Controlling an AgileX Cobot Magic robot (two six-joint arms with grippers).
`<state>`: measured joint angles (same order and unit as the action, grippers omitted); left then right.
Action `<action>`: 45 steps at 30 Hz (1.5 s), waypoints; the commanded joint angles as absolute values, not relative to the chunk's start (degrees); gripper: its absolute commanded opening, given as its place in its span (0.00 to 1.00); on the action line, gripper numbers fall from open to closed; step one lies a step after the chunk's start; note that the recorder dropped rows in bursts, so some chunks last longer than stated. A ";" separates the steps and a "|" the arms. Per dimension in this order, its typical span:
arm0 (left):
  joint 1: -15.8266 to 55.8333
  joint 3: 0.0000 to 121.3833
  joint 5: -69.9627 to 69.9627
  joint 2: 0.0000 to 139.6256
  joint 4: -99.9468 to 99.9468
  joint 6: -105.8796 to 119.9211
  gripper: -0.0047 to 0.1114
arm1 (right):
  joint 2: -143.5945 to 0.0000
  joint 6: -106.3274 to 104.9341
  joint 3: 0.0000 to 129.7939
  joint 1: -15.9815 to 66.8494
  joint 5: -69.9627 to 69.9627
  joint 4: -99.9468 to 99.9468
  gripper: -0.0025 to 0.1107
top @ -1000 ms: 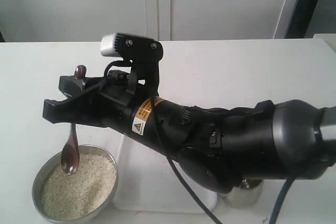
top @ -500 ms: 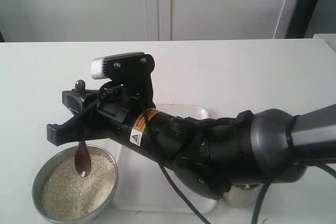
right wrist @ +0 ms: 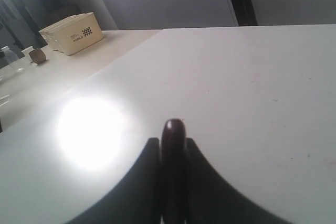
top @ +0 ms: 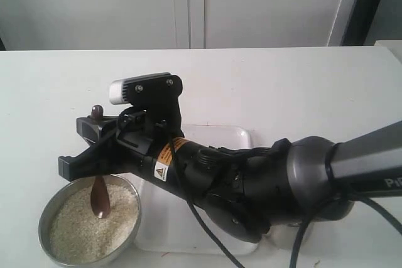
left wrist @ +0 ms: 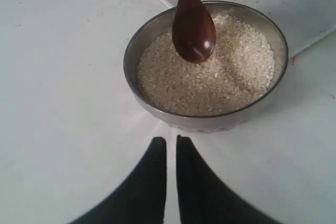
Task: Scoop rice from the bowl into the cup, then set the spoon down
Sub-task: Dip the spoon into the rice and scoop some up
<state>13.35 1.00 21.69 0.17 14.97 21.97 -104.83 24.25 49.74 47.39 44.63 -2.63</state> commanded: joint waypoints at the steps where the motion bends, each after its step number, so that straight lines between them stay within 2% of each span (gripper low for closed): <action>1: 13.63 0.70 21.87 0.00 15.37 22.12 0.16 | -104.84 26.17 49.59 47.34 44.65 -2.55 0.02; 36: 13.63 0.70 21.87 0.00 15.37 22.12 0.16 | -107.07 39.54 49.59 47.34 41.76 -2.55 0.02; 45: 13.63 0.70 21.87 0.00 15.37 22.12 0.16 | -107.07 41.54 48.37 47.34 43.73 6.10 0.02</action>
